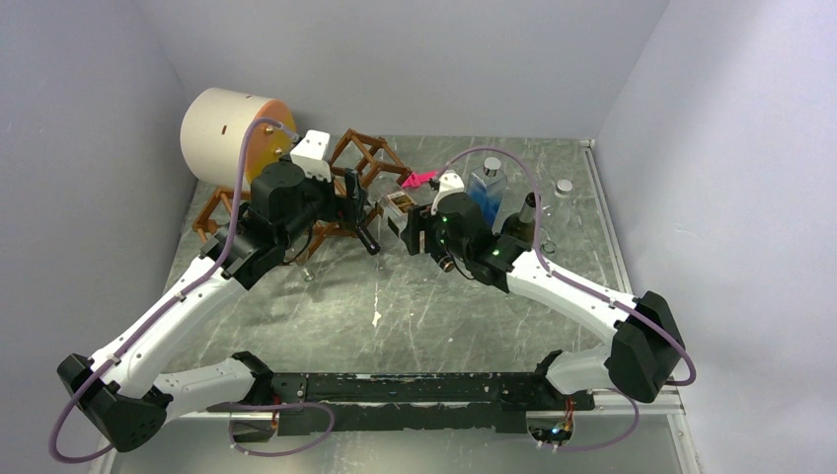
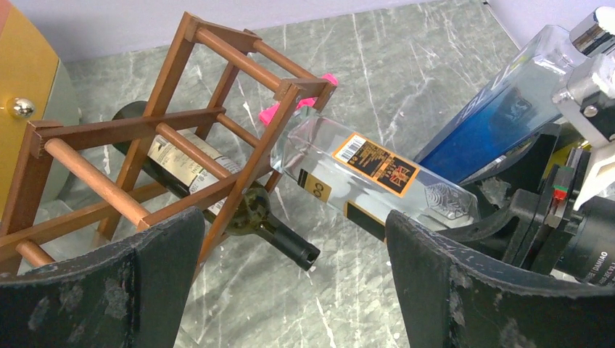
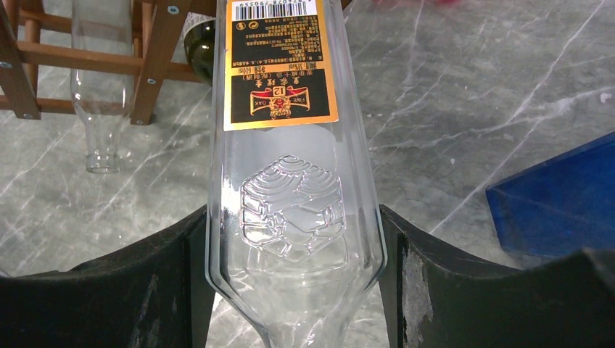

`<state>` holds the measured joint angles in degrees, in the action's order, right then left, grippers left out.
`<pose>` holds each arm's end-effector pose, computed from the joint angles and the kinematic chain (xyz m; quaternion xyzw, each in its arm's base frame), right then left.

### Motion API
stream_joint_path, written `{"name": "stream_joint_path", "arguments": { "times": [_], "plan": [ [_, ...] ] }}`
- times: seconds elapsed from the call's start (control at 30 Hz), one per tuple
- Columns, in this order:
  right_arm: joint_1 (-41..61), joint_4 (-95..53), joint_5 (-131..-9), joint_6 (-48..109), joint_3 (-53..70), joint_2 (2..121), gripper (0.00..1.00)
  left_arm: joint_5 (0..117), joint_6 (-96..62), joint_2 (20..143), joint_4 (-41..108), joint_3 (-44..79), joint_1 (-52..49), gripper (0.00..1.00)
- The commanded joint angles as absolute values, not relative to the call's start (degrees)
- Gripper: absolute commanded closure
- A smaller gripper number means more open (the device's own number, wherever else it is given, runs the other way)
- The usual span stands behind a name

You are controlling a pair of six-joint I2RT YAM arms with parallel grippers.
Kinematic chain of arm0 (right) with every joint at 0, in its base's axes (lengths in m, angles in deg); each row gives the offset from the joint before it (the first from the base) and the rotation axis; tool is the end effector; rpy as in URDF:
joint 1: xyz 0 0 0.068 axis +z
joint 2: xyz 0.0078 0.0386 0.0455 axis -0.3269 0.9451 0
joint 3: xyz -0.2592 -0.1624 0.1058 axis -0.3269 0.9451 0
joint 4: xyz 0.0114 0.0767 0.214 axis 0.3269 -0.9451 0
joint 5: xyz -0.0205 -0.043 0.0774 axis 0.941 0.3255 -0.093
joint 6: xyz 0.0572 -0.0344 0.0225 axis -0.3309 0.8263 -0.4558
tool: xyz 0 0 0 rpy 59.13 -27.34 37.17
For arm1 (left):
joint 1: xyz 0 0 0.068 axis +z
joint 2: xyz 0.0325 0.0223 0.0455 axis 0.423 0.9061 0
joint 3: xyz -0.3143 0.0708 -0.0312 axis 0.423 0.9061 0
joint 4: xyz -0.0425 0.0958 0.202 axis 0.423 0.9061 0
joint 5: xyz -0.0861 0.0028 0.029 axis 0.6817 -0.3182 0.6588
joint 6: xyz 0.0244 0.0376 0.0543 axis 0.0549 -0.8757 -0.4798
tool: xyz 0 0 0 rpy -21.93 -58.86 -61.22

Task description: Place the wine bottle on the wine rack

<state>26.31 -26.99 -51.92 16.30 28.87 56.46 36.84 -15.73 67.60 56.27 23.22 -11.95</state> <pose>0.2010 0.1884 0.3414 -0.1339 0.8426 0.2135 0.4759 0.1675 -0.1091 0.4332 0.0959 0.7898 -0.1670 0.5823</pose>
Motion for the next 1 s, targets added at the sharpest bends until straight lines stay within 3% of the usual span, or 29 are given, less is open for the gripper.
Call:
{"name": "stream_joint_path", "arguments": {
  "times": [0.0, 0.47, 0.97],
  "plan": [
    [26.2, -15.6, -49.2, 14.2, 24.7, 55.1, 1.0, 38.2, -14.8, 67.8, 57.3, 21.8, -11.7, 0.02],
    [26.2, -4.7, -52.7, 10.7, 22.2, 63.8, 1.0, 40.4, -13.8, 67.0, 60.0, 20.1, -11.7, 0.02],
    [24.8, 5.8, -55.0, 22.7, 16.5, 75.5, 1.0, 40.1, -13.6, 65.2, 61.6, 19.2, -11.7, 0.02]
  ]
}}
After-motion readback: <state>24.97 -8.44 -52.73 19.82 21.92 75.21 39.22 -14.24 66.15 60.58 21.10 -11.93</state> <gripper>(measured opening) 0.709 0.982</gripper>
